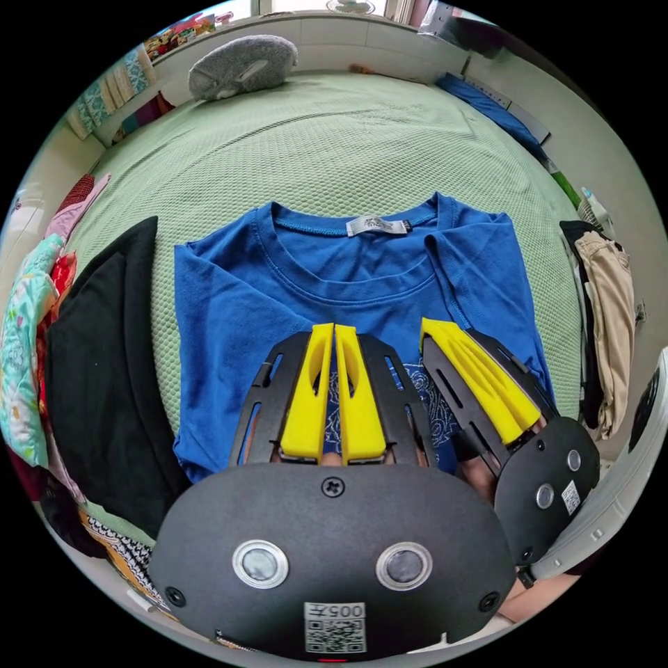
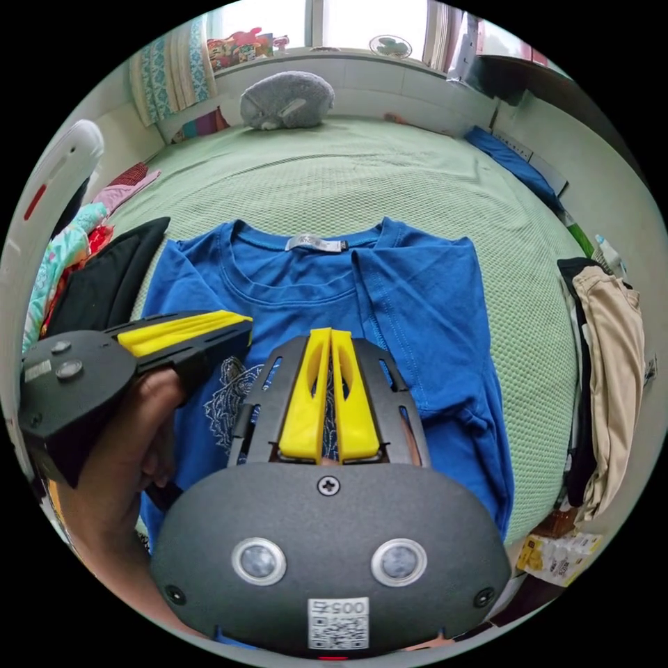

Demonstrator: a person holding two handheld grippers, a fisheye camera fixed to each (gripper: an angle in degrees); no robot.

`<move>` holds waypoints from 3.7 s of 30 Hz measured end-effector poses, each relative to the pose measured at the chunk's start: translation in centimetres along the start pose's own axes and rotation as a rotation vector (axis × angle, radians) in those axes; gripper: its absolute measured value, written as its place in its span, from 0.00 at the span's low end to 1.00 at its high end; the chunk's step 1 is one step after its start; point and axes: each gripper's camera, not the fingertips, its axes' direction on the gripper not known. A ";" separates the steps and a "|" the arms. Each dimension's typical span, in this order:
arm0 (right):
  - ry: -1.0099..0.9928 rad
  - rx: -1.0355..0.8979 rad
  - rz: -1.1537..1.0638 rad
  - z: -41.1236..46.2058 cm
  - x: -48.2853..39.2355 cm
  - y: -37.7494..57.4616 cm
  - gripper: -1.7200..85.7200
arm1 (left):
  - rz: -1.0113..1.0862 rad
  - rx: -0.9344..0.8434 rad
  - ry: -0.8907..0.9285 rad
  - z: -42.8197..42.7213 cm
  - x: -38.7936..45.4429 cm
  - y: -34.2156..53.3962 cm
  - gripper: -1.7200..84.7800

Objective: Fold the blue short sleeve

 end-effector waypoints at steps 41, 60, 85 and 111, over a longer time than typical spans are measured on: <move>0.040 0.298 0.249 -5.7 14.4 2.9 0.00 | -0.384 0.399 0.023 -11.0 -18.5 12.5 0.02; -0.010 0.170 0.230 -2.9 18.5 1.3 0.06 | -0.338 0.421 0.040 -8.0 -22.3 10.5 0.11; -0.085 0.132 0.292 0.0 24.2 0.4 0.10 | -0.339 0.336 0.148 -6.4 -27.3 11.8 0.09; -0.146 0.329 0.119 -14.7 23.1 10.5 0.01 | -0.151 0.487 0.326 -19.4 -26.5 24.6 0.06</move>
